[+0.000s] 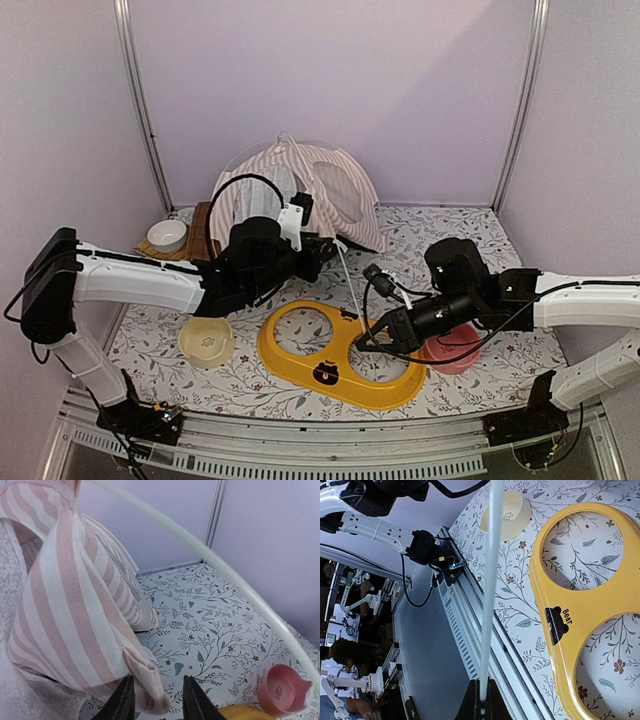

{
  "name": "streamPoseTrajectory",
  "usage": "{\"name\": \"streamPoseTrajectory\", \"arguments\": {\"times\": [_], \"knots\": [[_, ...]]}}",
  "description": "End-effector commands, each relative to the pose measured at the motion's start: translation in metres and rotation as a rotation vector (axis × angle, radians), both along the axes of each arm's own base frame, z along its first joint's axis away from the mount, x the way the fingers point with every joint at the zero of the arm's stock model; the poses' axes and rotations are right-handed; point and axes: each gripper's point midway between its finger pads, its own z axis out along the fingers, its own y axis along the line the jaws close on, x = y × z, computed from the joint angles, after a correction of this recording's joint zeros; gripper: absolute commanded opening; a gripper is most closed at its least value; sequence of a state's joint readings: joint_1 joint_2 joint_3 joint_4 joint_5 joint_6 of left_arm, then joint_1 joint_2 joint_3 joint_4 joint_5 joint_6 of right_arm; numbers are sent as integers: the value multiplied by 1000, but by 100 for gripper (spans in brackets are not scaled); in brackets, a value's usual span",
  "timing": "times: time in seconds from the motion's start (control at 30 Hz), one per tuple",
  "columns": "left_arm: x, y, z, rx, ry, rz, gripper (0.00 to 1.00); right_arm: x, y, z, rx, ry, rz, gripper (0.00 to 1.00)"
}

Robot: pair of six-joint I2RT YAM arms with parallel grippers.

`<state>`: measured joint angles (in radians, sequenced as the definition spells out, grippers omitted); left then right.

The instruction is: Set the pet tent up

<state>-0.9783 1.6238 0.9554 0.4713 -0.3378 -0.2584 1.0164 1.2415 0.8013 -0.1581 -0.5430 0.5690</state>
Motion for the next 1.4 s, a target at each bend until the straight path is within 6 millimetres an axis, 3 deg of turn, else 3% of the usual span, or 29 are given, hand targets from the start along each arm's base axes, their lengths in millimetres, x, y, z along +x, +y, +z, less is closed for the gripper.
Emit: {"name": "streamPoseTrajectory", "arguments": {"times": [0.0, 0.43, 0.53, 0.67, 0.73, 0.87, 1.1, 1.37], "knots": [[4, -1, -5, -3, 29, 59, 32, 9, 11, 27, 70, -63, -12, 0], [12, -2, -8, -21, 32, 96, 26, 9, 14, 30, 72, -57, -11, 0], [15, -5, -4, -18, 20, 96, 20, 10, 16, 31, 76, -56, -9, 0], [16, -4, 0, -16, -1, 104, 0, 10, 18, 32, 74, -52, -7, 0], [14, -2, -1, -3, -12, 98, 0, 10, 20, 32, 76, -52, -8, 0], [-4, 1, -2, 0, -48, 31, 0, 14, 25, 40, 97, -59, -23, 0], [-55, 6, 4, -15, -135, -119, 0, 30, 44, 56, 185, -56, -80, 0], [-98, 12, -14, 22, -140, -221, 0, 49, 66, 77, 278, -62, -125, 0]]}}
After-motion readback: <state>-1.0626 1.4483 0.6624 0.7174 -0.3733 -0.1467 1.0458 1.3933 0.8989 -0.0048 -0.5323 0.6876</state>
